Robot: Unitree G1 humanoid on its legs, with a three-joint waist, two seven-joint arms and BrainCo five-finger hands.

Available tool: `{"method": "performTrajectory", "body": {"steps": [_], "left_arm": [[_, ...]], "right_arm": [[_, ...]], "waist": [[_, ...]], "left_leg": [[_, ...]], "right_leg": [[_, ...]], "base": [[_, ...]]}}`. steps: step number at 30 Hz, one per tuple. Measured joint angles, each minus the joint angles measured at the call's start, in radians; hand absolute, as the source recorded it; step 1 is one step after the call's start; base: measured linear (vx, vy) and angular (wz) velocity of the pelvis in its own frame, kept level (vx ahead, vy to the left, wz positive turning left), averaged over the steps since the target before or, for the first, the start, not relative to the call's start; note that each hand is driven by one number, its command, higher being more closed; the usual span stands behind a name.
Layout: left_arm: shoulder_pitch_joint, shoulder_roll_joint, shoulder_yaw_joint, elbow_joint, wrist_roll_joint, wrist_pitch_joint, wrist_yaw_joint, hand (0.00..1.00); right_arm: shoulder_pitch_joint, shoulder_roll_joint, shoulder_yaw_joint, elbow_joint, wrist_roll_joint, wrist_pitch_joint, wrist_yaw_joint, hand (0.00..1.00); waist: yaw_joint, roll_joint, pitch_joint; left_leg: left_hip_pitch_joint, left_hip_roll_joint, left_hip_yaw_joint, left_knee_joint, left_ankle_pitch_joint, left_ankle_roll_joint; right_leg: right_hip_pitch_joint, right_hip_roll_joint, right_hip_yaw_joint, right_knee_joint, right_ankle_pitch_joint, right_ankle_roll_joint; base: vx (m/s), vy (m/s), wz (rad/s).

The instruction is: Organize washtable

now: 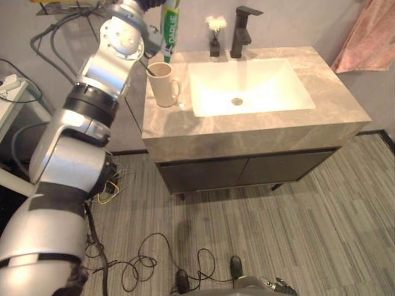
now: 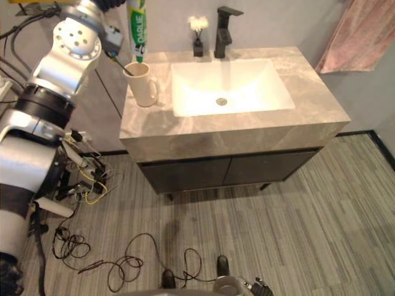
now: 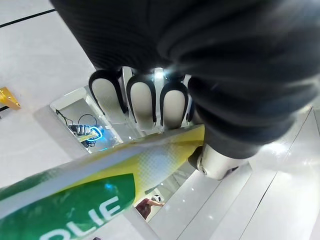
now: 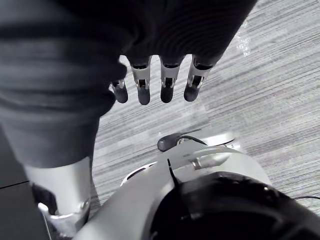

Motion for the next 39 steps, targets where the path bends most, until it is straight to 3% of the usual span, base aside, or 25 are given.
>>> {"method": "performTrajectory", "body": {"steps": [4,10,39], "left_arm": [[-0.017,0.000,0.042,0.000,-0.010,-0.003,0.017,1.00],[-0.027,0.000,0.117,-0.042,-0.016,-0.015,0.084,1.00],[0.158,-0.078,0.216,-0.338,0.077,-0.048,0.195,1.00]], "right_arm": [[0.000,0.001,-0.020,0.000,0.015,0.001,-0.001,0.00],[0.000,0.009,-0.046,0.002,0.022,0.001,-0.002,0.00],[0.025,0.010,-0.047,-0.010,0.024,-0.004,-0.023,0.00]], "waist": [[-0.017,0.008,0.011],[-0.018,0.009,0.025],[-0.015,0.003,0.035]], "left_leg": [[-0.007,-0.005,0.000,0.000,0.000,0.000],[-0.021,-0.005,0.003,0.000,0.000,0.001],[-0.019,-0.008,0.003,-0.001,0.000,0.001]], "right_leg": [[-0.008,-0.009,0.000,0.000,0.001,0.002],[-0.023,-0.011,0.003,0.001,0.002,0.002],[-0.022,-0.008,0.006,0.002,0.003,0.000]], "base": [[0.00,0.008,0.00],[0.00,0.009,-0.01],[0.00,0.000,0.00]]}}
